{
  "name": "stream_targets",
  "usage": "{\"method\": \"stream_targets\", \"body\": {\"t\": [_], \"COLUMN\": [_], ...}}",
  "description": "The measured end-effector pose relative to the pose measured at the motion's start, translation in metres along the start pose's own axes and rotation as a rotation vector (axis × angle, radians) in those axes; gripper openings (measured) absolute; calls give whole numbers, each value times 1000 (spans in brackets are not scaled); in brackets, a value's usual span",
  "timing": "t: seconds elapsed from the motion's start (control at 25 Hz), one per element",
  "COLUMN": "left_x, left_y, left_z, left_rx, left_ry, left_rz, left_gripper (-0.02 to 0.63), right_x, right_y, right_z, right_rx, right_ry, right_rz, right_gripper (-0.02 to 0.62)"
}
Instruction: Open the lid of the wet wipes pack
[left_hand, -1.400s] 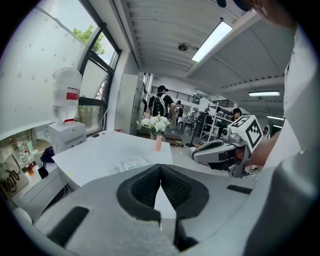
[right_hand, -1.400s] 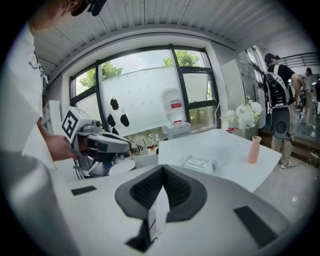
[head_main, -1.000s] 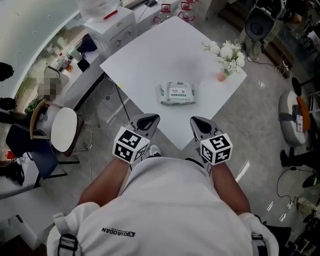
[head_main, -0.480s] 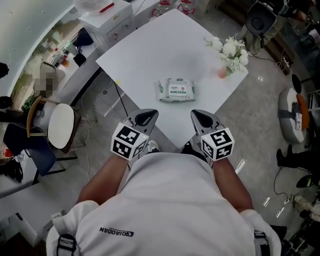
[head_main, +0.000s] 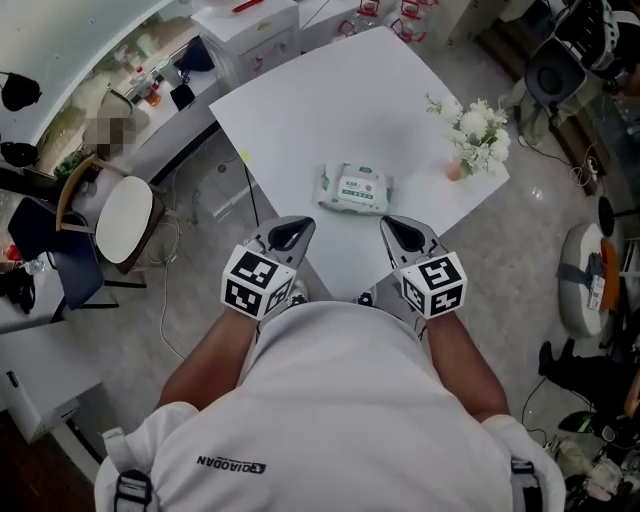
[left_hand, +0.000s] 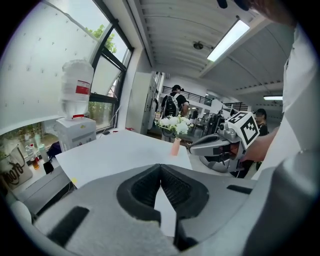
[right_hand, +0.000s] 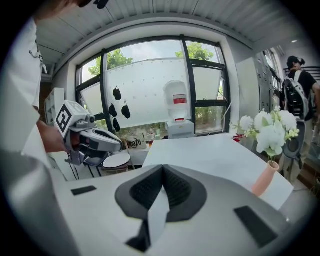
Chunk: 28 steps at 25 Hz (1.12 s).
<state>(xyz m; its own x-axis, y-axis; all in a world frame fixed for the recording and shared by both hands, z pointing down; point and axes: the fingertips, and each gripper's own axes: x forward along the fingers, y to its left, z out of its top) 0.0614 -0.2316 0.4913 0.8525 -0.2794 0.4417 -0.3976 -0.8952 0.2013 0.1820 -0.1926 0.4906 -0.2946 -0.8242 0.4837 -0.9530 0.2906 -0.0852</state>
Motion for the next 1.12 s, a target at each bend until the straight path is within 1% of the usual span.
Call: {"method": "stream_targets", "body": {"t": [0.24, 0.44, 0.72, 0.88, 1.12], "left_x": [5, 7, 7, 6, 5], "left_y": [-3, -6, -3, -2, 0], "left_z": [-4, 0, 2, 2, 2], "left_rx": [-29, -30, -36, -40, -41], "left_ry": [16, 24, 25, 24, 23], "left_rz": [69, 100, 124, 128, 125], "left_gripper": [0, 0, 0, 0, 0], "right_x": [8, 13, 19, 20, 24], "right_y": [-12, -13, -12, -11, -4], "right_z": [-3, -3, -3, -2, -1], "right_rx": [-42, -65, -102, -142, -260], "right_ry": [14, 10, 6, 6, 27], "right_rz": [60, 97, 119, 120, 121], "right_gripper": [8, 8, 17, 26, 58]}}
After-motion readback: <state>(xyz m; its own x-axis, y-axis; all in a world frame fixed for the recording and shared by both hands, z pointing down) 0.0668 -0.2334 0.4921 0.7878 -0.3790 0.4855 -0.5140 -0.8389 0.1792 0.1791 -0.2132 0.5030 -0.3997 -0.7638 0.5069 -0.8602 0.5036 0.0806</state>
